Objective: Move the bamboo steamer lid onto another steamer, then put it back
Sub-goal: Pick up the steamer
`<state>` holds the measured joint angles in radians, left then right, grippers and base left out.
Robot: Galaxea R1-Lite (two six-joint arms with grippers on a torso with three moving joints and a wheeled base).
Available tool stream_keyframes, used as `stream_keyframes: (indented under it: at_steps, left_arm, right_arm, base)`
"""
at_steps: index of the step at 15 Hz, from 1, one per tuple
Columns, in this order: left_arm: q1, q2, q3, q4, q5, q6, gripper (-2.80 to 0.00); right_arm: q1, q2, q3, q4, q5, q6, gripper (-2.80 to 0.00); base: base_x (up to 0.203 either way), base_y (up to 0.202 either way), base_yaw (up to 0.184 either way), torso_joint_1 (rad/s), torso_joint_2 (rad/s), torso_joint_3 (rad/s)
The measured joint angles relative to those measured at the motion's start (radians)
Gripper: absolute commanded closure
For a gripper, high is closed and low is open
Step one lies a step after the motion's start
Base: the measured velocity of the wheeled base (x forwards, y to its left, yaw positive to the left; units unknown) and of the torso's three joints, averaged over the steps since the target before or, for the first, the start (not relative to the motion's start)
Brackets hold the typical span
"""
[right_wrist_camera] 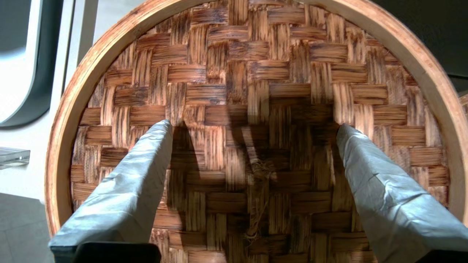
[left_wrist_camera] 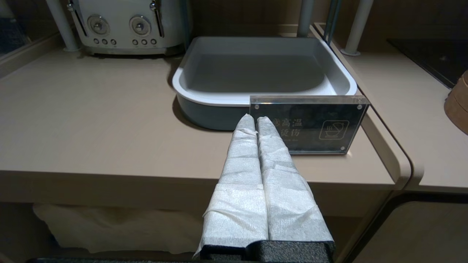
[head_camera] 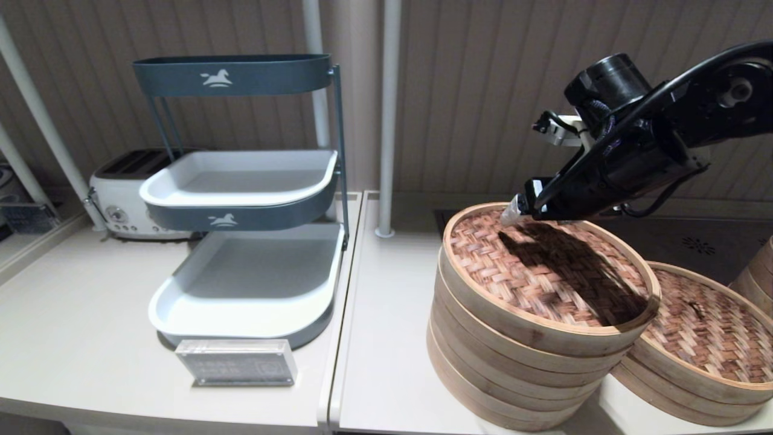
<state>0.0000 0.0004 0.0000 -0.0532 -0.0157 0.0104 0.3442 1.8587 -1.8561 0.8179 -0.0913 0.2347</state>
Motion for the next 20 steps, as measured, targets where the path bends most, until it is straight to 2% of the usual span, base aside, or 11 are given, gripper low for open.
stream_keyframes:
  at_steps: [5, 10, 16, 20]
  left_arm:
    - [0.000, 0.000, 0.000, 0.000, 0.000, 0.000, 0.00]
    - [0.000, 0.000, 0.000, 0.000, 0.000, 0.000, 0.00]
    - [0.000, 0.000, 0.000, 0.000, 0.000, 0.000, 0.00]
    - [0.000, 0.000, 0.000, 0.000, 0.000, 0.000, 0.00]
  right_arm:
    - [0.028, -0.013, 0.043, -0.006, 0.001, 0.011, -2.80]
    - [0.033, -0.019, 0.042, 0.001, -0.003, -0.053, -2.80]
    - [0.030, -0.032, 0.069, 0.002, -0.012, -0.056, -2.80]
    - [0.033, -0.039, 0.088, 0.000, -0.085, -0.082, -2.80]
  base:
    - [0.000, 0.000, 0.000, 0.000, 0.00, 0.000]
    - [0.000, 0.000, 0.000, 0.000, 0.00, 0.000]
    - [0.000, 0.000, 0.000, 0.000, 0.00, 0.000]
    - [0.000, 0.000, 0.000, 0.000, 0.00, 0.000]
